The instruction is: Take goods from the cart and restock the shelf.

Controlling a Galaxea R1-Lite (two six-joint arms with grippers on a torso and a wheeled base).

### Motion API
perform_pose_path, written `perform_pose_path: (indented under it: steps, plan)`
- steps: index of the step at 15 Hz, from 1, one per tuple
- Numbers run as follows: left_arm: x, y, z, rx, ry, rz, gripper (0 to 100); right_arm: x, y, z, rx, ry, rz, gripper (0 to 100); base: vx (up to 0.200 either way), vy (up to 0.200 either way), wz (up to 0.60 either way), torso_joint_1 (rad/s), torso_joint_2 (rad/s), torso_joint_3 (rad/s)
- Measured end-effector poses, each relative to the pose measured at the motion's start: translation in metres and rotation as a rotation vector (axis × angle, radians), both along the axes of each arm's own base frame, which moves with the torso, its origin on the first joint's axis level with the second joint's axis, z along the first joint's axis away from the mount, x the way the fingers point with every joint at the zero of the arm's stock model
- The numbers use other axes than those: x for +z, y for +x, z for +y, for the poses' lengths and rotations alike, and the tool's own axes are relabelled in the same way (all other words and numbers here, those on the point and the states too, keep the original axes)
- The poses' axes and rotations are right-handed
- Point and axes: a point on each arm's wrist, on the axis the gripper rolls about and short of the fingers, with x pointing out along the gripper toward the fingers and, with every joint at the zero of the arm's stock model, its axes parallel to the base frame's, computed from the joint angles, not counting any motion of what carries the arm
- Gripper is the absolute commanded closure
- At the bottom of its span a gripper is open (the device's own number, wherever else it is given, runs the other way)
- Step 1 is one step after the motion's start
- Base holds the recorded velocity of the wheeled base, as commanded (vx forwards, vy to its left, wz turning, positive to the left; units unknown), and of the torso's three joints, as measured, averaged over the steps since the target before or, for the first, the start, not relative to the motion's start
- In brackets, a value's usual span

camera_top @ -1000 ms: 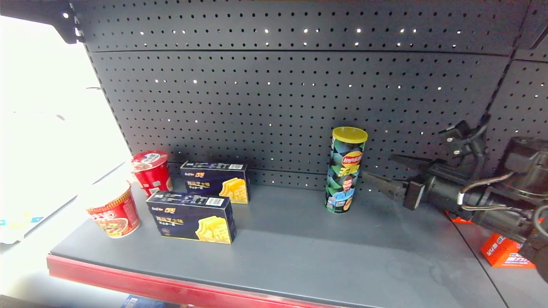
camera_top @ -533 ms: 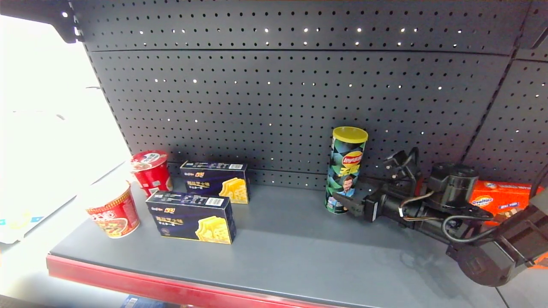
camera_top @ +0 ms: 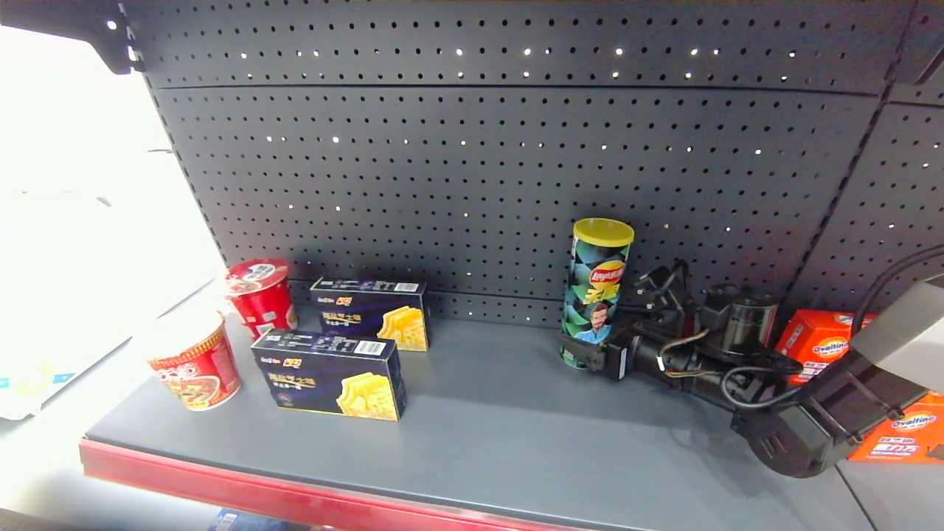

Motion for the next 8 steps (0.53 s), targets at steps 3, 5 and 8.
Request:
perform_pose_path:
  steps: [3,5,8]
  plan:
    - [0.001,0.000,0.000,-0.001,-0.001,-0.003,100,-0.006,0.007,0.003,0.000,-0.002,0.004,0,0.000,0.000,0.00,0.000,0.00,0.000]
    - [0.001,0.000,0.000,-0.001,-0.001,-0.003,100,-0.010,0.013,0.006,0.003,0.001,0.000,100,0.000,0.000,0.00,0.000,0.00,0.000]
    - [0.000,0.000,0.000,0.000,-0.001,0.000,100,-0.013,0.015,0.008,0.003,0.000,0.002,100,0.000,0.000,0.00,0.000,0.00,0.000]
